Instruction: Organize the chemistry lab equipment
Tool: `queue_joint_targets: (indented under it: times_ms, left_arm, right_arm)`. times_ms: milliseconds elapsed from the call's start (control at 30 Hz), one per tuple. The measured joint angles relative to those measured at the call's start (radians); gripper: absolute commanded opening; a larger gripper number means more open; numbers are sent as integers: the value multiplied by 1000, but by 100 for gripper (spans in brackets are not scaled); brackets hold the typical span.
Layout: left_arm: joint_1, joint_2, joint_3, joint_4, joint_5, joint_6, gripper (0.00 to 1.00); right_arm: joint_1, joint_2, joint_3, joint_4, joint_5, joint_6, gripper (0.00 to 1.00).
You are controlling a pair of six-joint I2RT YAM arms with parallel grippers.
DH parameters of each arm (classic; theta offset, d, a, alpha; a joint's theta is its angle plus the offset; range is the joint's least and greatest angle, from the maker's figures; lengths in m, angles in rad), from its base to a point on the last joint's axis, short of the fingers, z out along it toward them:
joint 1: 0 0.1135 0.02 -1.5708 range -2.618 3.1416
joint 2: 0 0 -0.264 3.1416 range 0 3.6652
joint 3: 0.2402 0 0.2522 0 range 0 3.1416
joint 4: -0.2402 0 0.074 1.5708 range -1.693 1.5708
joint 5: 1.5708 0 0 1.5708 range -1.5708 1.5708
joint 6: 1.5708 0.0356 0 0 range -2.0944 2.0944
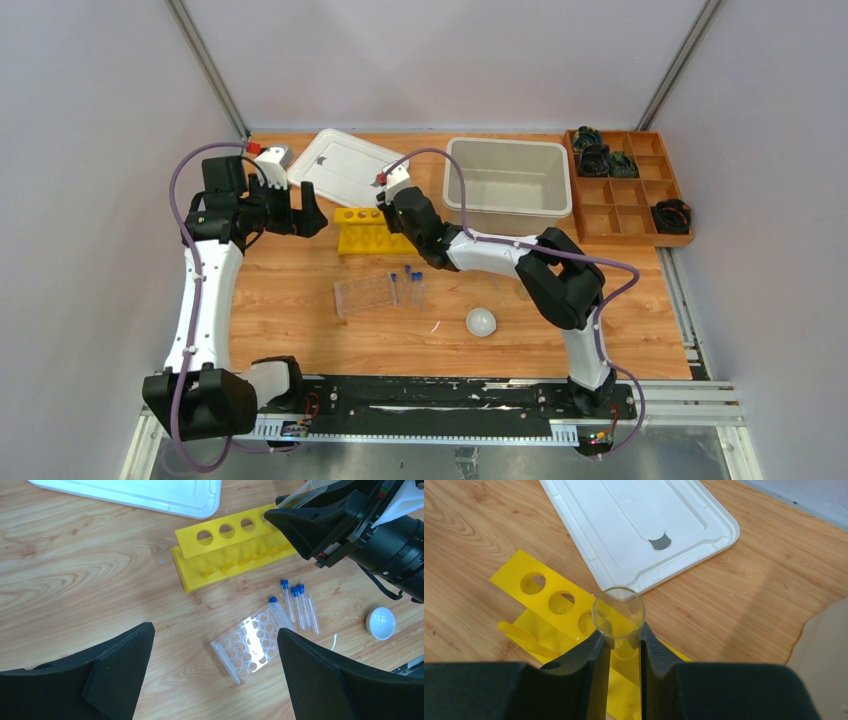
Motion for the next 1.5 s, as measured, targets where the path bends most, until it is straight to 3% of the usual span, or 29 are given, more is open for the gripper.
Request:
queue_joint_targets:
  times_ms: [233,500,633,700,800,1033,1133,1333,1500]
  left_arm:
    - [0,0,14,-2,-8,2,100]
    - [0,0,30,-3,-9,2,100]
    - [0,0,34,-5,-9,2,100]
    - [0,0,34,-7,-9,3,100]
    - [0,0,34,-7,-8,3,100]
    - [0,-3,36,-9,-6,3,100]
    - [0,-5,47,-15,-6,3,100]
    - [0,-22,64,-23,-5,3,100]
    - [0,-28,67,-26,-3,4,100]
  right_arm:
    - [0,2,-6,12,0,5,1]
    - [0,2,-10,12,0,14,52]
    - [-1,-3,-7,-42,2,24,71]
    - [-1,-17,-2,-88,5,30,75]
    - [-1,-69,12,-169,12,38,75]
    - [-1,-340,61,-417,21,129,50]
    - [-1,-449,55,-531,23,179,46]
    - [-23,-614,-174,-706,14,284,48]
    - [-127,-629,-380,-809,-48,359,49]
